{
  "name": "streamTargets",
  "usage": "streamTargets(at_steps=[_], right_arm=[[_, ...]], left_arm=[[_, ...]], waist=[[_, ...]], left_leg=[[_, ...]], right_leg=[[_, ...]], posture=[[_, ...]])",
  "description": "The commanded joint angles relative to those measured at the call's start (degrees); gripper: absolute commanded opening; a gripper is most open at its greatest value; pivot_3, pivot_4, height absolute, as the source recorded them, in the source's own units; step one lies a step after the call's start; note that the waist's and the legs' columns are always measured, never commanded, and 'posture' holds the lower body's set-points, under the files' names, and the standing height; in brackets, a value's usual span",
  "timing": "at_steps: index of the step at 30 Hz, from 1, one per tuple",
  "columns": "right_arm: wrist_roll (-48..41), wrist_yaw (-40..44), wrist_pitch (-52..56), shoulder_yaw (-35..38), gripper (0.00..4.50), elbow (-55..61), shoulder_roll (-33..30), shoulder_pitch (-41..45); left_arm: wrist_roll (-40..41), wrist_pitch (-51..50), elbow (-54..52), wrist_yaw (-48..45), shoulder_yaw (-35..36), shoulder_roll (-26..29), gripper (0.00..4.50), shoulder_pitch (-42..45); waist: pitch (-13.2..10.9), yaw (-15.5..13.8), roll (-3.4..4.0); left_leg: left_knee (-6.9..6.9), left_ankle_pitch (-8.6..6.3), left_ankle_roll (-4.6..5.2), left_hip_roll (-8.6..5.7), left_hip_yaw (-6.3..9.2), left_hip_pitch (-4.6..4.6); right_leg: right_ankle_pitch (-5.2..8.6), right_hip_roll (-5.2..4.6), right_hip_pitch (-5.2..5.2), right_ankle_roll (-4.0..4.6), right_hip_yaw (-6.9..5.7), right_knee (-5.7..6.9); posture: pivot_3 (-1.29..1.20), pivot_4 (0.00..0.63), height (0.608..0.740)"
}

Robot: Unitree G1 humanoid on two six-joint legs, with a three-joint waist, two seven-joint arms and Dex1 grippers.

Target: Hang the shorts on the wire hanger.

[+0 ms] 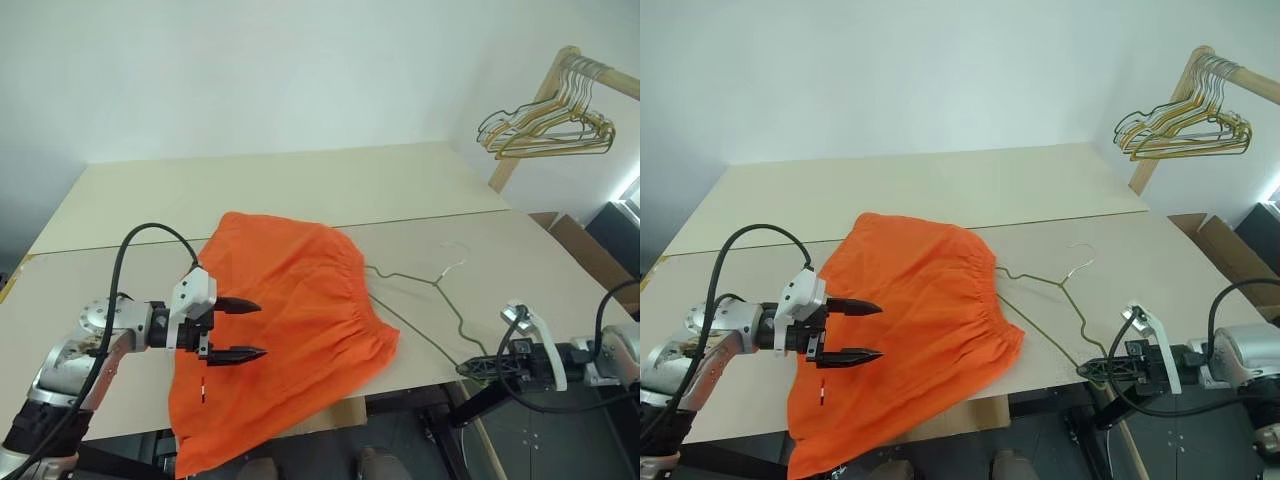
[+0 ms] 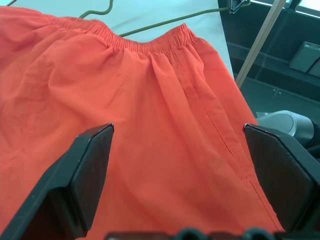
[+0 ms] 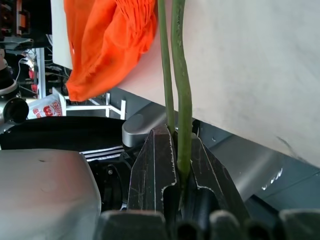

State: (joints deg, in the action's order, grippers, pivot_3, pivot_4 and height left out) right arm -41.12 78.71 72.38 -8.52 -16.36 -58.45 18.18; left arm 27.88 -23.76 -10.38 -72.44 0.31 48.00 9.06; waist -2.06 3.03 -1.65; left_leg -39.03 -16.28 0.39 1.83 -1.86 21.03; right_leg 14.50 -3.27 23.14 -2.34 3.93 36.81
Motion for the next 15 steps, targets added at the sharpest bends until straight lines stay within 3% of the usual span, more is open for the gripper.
streamTargets(at_steps=[1,9,15], right_arm=[[0.93,0.38,0.31,-0.81,0.00,-1.62,2.21,4.05],[8.15,3.26,-3.98,-6.32,0.00,-14.12,7.48,13.59],[10.31,13.02,-9.73,-11.81,0.00,-14.55,5.98,14.89]], left_arm=[[-0.75,1.47,-1.88,0.67,-0.02,-0.10,4.49,0.92],[-2.43,3.28,-0.02,0.02,0.31,0.56,4.49,0.32],[-2.92,3.53,-0.50,0.67,1.06,0.82,4.49,-0.73]], waist=[[0.00,0.07,0.00],[0.00,-0.39,0.01],[0.01,-0.79,0.02]], left_leg=[[0.00,0.00,0.00,0.00,0.00,0.00],[-0.04,0.00,0.00,-0.02,-0.03,0.01],[-0.04,0.00,0.00,-0.01,-0.02,0.04]], right_leg=[[0.00,0.00,0.00,0.00,0.00,0.01],[-0.04,0.00,0.01,0.01,0.01,0.01],[-0.03,-0.01,0.02,0.01,-0.02,0.00]], posture=[[-0.03,0.000,0.740],[-0.02,0.000,0.740],[0.01,0.000,0.740]])
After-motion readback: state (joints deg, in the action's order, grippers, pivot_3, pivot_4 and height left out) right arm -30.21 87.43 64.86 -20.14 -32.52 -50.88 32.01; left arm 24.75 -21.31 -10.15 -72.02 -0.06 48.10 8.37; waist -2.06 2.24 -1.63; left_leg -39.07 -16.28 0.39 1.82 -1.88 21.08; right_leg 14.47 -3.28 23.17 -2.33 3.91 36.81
